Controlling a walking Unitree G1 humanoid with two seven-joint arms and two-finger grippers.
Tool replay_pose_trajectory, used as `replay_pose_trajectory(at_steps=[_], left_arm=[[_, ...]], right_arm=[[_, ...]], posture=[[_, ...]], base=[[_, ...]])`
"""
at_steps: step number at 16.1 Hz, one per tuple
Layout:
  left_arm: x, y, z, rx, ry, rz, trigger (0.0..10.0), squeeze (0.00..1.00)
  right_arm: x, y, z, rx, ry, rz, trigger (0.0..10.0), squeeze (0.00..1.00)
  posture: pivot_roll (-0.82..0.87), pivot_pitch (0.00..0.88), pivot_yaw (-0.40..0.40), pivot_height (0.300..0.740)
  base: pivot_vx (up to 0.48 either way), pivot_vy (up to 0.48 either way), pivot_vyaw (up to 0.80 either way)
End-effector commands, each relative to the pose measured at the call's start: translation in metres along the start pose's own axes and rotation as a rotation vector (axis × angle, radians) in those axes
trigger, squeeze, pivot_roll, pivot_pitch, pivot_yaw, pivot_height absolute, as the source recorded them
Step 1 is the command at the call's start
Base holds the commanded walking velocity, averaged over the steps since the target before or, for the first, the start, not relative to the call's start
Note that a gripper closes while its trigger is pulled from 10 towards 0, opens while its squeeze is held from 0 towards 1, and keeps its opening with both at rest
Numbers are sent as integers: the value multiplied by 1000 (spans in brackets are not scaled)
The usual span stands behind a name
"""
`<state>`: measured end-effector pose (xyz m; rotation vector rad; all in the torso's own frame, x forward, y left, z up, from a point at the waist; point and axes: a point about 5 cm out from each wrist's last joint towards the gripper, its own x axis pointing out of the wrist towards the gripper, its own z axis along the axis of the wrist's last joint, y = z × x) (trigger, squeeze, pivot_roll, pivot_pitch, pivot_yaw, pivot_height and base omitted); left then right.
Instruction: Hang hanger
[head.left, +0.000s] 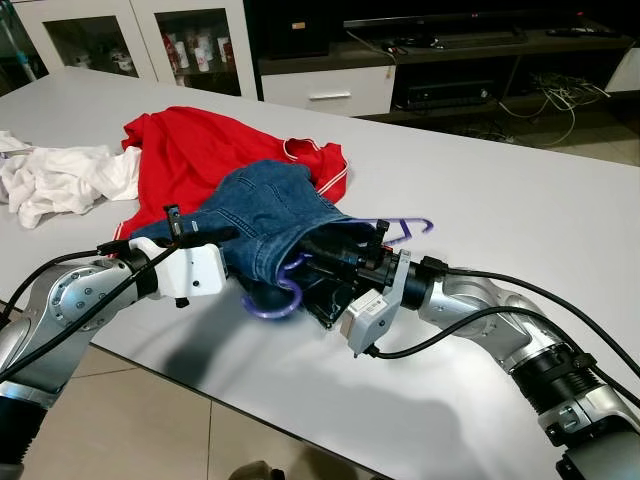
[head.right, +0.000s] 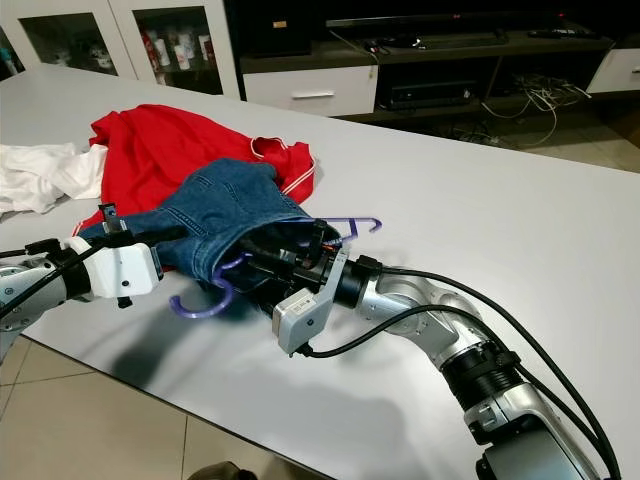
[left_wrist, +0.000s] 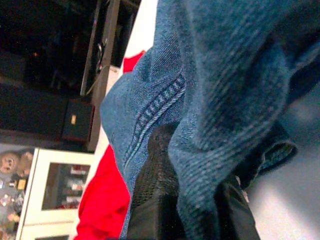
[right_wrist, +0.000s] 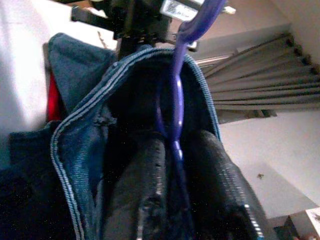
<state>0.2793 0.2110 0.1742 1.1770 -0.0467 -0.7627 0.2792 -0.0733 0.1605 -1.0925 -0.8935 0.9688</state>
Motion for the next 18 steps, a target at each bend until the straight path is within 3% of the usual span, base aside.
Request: replay_pose_trajectory(at_steps=[1, 5, 10, 12, 13, 16, 17, 18], left_arm=[[1, 1, -4, -10, 30, 18, 0, 0], [-1, 6, -12, -56, 60, 83, 0, 0], [-1, 12, -22, -177, 69, 198, 0, 0], [0, 12, -22, -200, 61, 216, 0, 0], [0, 15, -22, -229, 51, 244, 0, 0], [1, 17, -23, -242, 44, 249, 0, 0], [2, 17, -22, -247, 33, 246, 0, 0], [2, 18, -22, -249, 27, 245, 0, 0]], right_arm=[[-6, -1, -3, 47, 16, -12, 10000, 0], [-30, 0, -16, 220, 109, -36, 10000, 0], [-58, -25, -56, 680, 335, -462, 10000, 0], [-60, -25, -60, 788, 352, -507, 10000, 0], [-62, -6, -56, 946, 350, -401, 10000, 0], [-58, 13, -42, 1091, 310, -244, 10000, 0], [-54, 27, -36, 1176, 305, -165, 10000, 604], [-52, 32, -36, 1205, 319, -162, 10000, 776]], posture=[[-11, 0, 45, 740], [-8, 0, 48, 740], [-15, 0, 60, 740], [-15, 0, 61, 740], [-14, 0, 62, 740], [-15, 0, 66, 740], [-21, 0, 70, 740], [-19, 0, 70, 740]], base=[[0, 0, 0], [0, 0, 0], [0, 0, 0], [0, 0, 0], [0, 0, 0], [0, 0, 0], [0, 0, 0], [0, 0, 0]])
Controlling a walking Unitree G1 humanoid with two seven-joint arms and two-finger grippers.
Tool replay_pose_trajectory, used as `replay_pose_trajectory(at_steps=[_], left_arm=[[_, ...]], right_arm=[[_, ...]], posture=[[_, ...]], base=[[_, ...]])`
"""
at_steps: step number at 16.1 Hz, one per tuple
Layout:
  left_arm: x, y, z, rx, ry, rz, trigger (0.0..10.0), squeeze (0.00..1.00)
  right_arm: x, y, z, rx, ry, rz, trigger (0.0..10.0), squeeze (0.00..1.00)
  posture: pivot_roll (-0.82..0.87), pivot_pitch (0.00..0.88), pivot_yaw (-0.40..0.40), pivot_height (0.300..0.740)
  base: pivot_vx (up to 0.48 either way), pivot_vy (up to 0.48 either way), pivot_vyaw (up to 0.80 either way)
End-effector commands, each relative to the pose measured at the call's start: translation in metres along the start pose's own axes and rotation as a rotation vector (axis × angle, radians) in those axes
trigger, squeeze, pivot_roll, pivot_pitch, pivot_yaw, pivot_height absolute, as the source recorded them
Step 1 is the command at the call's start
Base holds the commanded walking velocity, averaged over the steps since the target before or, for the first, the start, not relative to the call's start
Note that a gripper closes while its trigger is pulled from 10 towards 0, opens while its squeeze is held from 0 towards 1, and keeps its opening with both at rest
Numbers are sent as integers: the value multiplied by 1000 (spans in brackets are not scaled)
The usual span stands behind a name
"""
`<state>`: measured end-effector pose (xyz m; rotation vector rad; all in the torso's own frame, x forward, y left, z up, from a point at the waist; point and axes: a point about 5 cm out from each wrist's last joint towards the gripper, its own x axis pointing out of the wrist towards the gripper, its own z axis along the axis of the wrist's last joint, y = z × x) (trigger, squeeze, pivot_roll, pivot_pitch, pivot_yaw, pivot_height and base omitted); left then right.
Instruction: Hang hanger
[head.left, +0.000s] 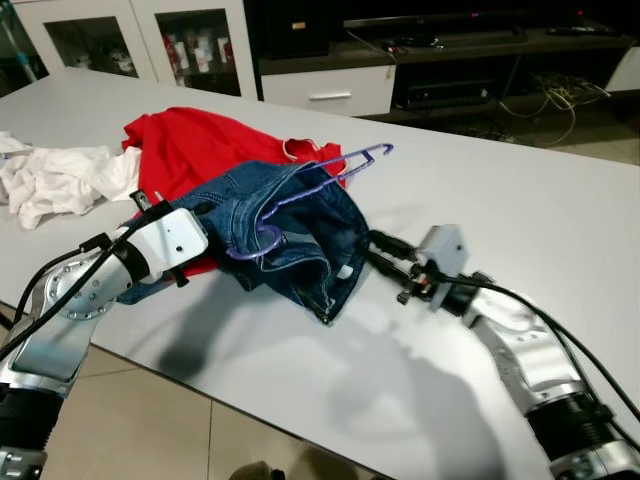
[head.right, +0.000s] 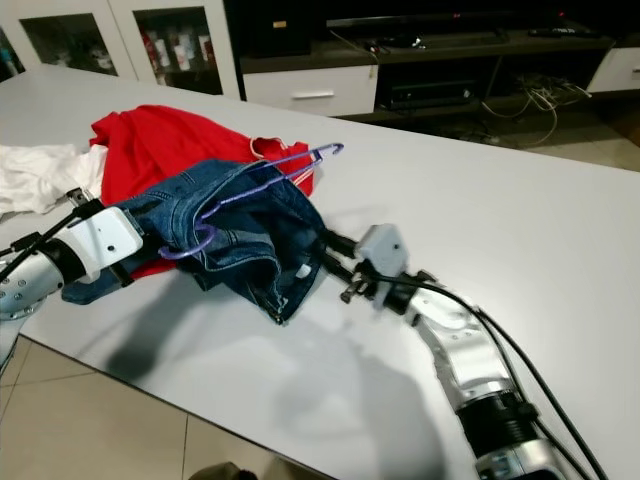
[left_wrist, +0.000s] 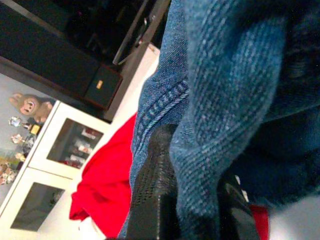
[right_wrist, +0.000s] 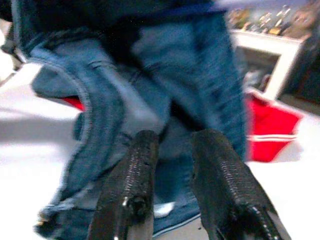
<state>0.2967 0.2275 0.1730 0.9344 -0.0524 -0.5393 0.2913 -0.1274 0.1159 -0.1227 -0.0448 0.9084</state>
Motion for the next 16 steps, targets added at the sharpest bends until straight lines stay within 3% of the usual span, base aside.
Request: replay_pose_trajectory(at_steps=[1, 6, 7, 8, 10, 11, 12, 13, 15, 16], left_arm=[[0, 7, 2, -7, -12, 24, 0, 0], [-3, 8, 0, -9, -9, 24, 0, 0], [-3, 8, 0, -7, -8, 25, 0, 0], [-2, 9, 0, -5, -9, 24, 0, 0], [-2, 10, 0, -1, -10, 21, 0, 0], [-2, 10, 0, 0, -9, 19, 0, 0], [-2, 10, 0, 0, -9, 18, 0, 0], [-2, 10, -1, 4, -8, 14, 0, 0], [0, 9, 0, 7, -12, 8, 0, 0], [2, 10, 2, 13, -18, 5, 0, 0]], right_arm=[[5, 4, -3, 77, -2, 1, 10000, 1000], [13, 17, 18, 181, -59, 85, 10000, 1000], [16, 21, 22, 191, -54, 105, 10000, 310], [19, 25, 25, 204, -54, 126, 10000, 39], [20, 30, 32, 254, -70, 151, 10000, 20], [19, 31, 37, 288, -86, 173, 10000, 122], [18, 31, 38, 295, -88, 181, 10000, 122], [14, 35, 42, 299, -76, 211, 10000, 922], [13, 44, 40, 276, -21, 252, 10000, 949], [17, 49, 32, 240, 45, 231, 10000, 886]], posture=[[-15, 0, 70, 740], [-9, 0, 73, 740], [-7, 0, 75, 740], [-7, 0, 77, 740], [-7, 0, 77, 740], [-7, 0, 81, 740], [-7, 0, 81, 740], [-7, 0, 81, 740], [-7, 0, 81, 740], [-7, 0, 81, 740]], base=[[0, 0, 0], [0, 0, 0], [0, 0, 0], [0, 0, 0], [0, 0, 0], [0, 0, 0], [0, 0, 0], [0, 0, 0], [0, 0, 0], [0, 0, 0]])
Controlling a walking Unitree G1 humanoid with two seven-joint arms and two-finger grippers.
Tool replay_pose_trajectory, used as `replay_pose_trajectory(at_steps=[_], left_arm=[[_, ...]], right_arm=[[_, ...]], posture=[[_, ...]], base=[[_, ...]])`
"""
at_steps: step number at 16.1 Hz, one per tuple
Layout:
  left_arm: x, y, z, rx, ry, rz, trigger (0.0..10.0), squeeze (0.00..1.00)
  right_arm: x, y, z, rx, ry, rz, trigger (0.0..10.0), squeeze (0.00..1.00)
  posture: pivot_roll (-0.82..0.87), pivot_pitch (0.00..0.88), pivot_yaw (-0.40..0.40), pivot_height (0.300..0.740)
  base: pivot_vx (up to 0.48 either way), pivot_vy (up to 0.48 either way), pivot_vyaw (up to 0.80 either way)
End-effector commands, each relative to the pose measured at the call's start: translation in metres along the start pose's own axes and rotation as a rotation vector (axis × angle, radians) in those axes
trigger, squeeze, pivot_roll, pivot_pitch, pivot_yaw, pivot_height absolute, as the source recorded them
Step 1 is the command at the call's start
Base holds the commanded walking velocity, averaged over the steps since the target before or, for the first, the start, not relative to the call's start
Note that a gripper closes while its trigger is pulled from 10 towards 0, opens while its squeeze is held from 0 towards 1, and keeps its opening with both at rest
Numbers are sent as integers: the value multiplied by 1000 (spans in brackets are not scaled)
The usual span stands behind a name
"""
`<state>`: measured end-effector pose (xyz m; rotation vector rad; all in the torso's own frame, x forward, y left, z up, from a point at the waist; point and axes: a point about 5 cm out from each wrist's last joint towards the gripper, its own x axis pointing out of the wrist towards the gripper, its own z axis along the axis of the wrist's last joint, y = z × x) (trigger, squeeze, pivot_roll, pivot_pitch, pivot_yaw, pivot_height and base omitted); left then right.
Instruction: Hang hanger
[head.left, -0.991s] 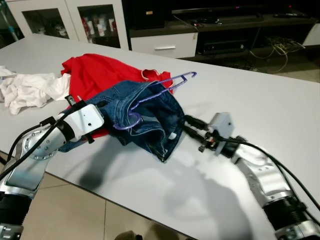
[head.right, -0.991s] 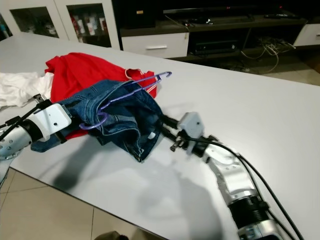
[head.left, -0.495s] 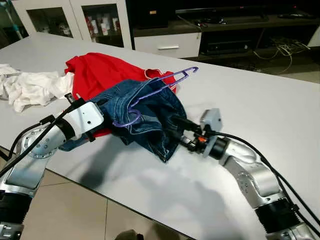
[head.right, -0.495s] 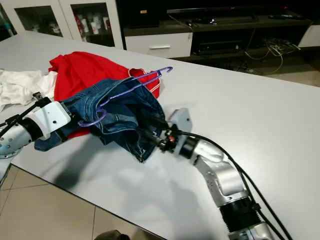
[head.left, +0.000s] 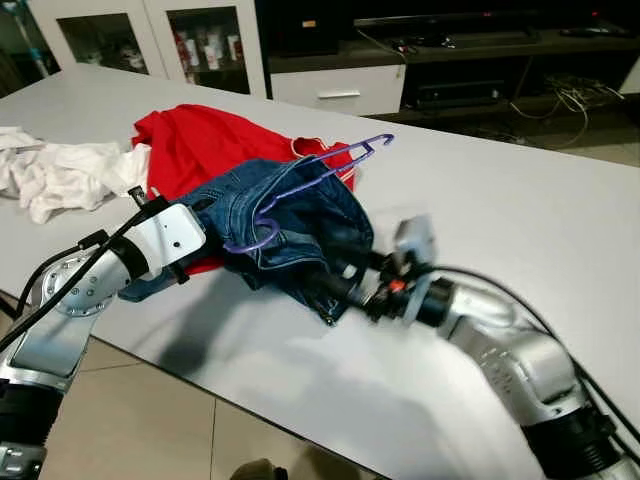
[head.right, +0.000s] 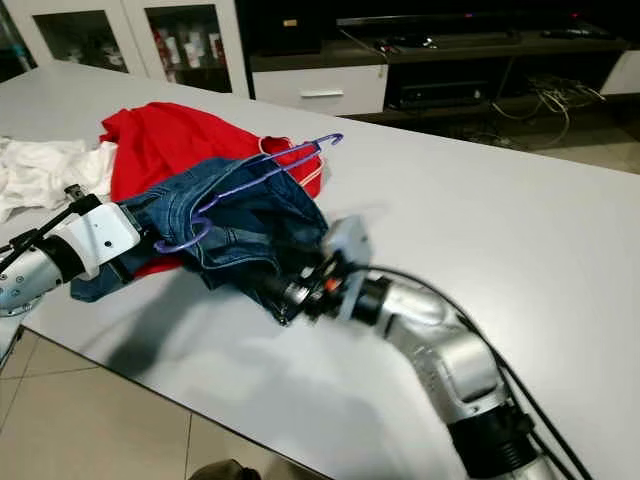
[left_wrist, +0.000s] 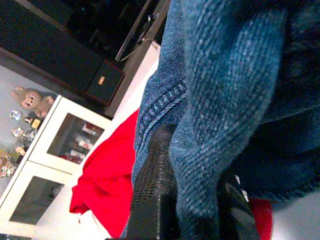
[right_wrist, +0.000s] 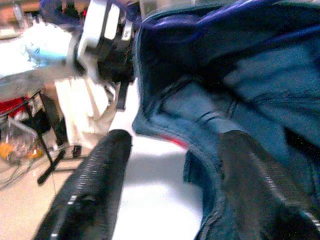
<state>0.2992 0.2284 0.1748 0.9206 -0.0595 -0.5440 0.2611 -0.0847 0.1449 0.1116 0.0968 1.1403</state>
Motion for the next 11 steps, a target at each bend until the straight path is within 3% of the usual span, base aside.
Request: replay_pose_trajectory(at_steps=[1, 2, 8, 11], left_arm=[[1, 7, 3, 26, -10, 4, 0, 0], [4, 7, 5, 29, -15, 5, 0, 0], [13, 5, 13, 43, -44, -1, 0, 0], [14, 5, 13, 47, -47, -4, 0, 0]], right_arm=[[5, 1, -7, -23, 60, -31, 10000, 827], [10, -5, -13, -40, 103, -111, 10000, 4], [19, -23, -15, -117, 185, -337, 10000, 0], [26, -19, -18, -118, 212, -351, 10000, 0]], posture=[[-7, 0, 81, 740], [-19, 0, 84, 740], [-19, 0, 82, 740], [-21, 0, 83, 740]], base=[[0, 0, 0], [0, 0, 0], [0, 0, 0], [0, 0, 0]])
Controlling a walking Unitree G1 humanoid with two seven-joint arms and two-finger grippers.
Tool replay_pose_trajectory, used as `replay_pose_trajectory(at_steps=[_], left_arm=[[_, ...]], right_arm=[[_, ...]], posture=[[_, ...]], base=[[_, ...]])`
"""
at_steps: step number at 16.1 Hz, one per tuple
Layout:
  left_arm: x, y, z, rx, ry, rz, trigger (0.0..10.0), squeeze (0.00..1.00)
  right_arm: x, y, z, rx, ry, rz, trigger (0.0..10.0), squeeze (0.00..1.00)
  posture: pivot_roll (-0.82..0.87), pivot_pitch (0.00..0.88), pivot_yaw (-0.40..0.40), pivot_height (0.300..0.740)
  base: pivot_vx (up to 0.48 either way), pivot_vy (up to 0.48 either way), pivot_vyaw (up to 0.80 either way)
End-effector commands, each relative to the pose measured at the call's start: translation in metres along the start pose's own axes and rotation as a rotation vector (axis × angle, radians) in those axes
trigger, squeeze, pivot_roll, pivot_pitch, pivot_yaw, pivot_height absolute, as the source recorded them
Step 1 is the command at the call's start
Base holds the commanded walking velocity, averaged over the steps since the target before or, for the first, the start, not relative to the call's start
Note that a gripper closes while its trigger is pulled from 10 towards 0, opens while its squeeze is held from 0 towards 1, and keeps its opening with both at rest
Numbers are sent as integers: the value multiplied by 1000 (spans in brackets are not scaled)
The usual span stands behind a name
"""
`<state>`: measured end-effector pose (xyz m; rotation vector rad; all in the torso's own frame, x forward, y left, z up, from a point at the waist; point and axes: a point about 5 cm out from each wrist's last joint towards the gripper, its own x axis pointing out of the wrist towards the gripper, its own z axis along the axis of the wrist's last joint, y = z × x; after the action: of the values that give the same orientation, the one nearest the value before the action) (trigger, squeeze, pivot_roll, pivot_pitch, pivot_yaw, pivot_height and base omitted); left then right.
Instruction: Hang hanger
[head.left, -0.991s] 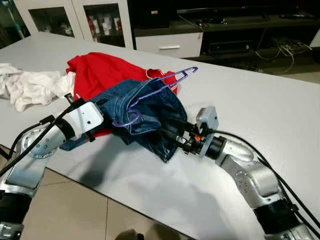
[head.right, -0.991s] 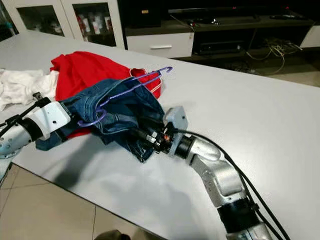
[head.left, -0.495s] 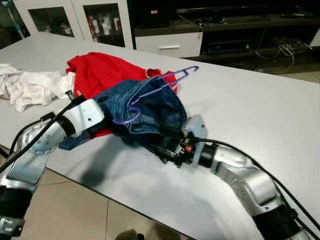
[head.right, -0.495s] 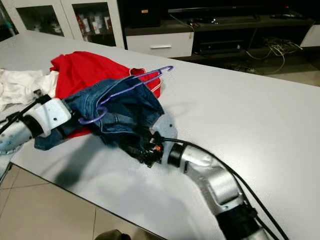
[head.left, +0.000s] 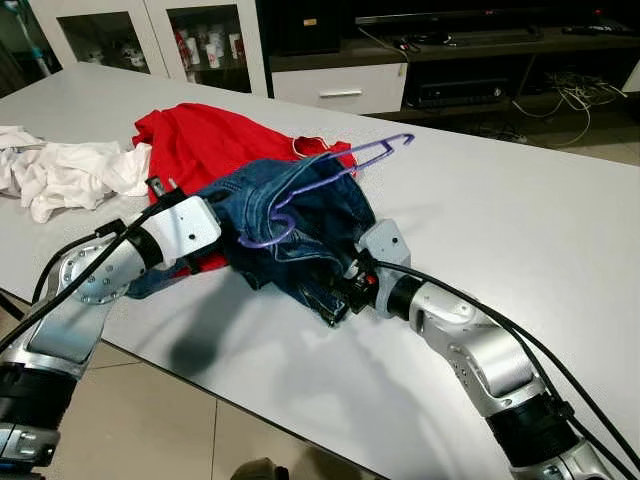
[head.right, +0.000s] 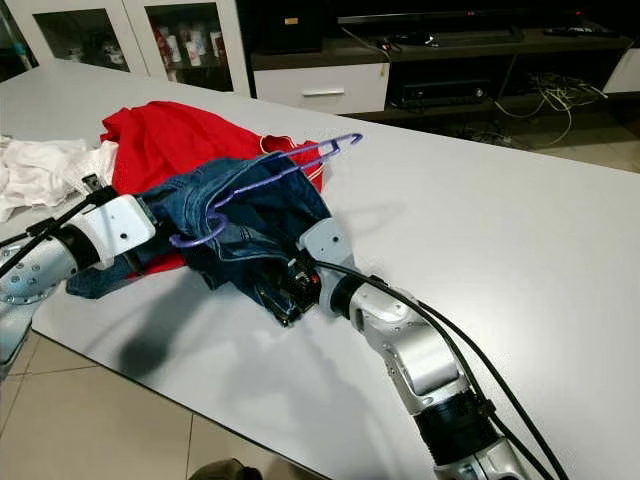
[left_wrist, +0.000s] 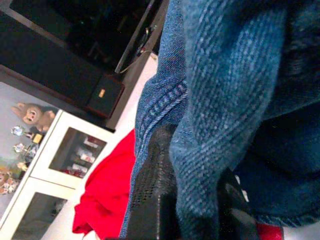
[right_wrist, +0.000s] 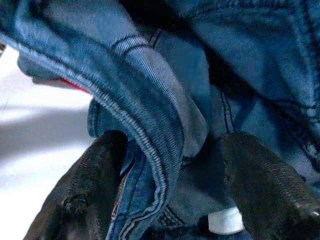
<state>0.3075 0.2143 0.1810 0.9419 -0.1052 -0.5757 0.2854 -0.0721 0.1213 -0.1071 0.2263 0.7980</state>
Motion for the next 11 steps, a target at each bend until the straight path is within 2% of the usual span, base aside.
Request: replay_pose_trajectory(at_steps=[1, 2, 3, 4, 6, 8, 11], left_arm=[[2, 3, 2, 15, -4, 6, 0, 0], [3, 4, 3, 16, -6, 7, 0, 0], [2, 5, 3, 14, -10, 10, 0, 0], [2, 6, 4, 12, -11, 11, 0, 0], [0, 8, 4, 5, -16, 16, 0, 0], [-2, 10, 4, -19, -24, 18, 0, 0], [-4, 11, 4, -30, -30, 19, 0, 0]], right_arm=[[6, 3, -4, -10, 49, -6, 9373, 0], [7, 1, -10, -7, 76, -24, 5608, 0], [8, -9, -23, -43, 143, -102, 0, 0], [8, -11, -25, -50, 153, -119, 0, 0], [7, -28, -24, -105, 158, -241, 0, 0], [6, -48, -12, -151, 112, -374, 0, 0], [5, -62, 2, -165, 40, -480, 0, 0]], posture=[[-21, 0, 83, 740], [-21, 0, 83, 740], [-21, 0, 84, 740], [-21, 0, 84, 740], [-18, 0, 86, 740], [-18, 0, 86, 740], [-14, 0, 86, 740]], base=[[0, 0, 0], [0, 0, 0], [0, 0, 0], [0, 0, 0], [0, 0, 0], [0, 0, 0], [0, 0, 0]])
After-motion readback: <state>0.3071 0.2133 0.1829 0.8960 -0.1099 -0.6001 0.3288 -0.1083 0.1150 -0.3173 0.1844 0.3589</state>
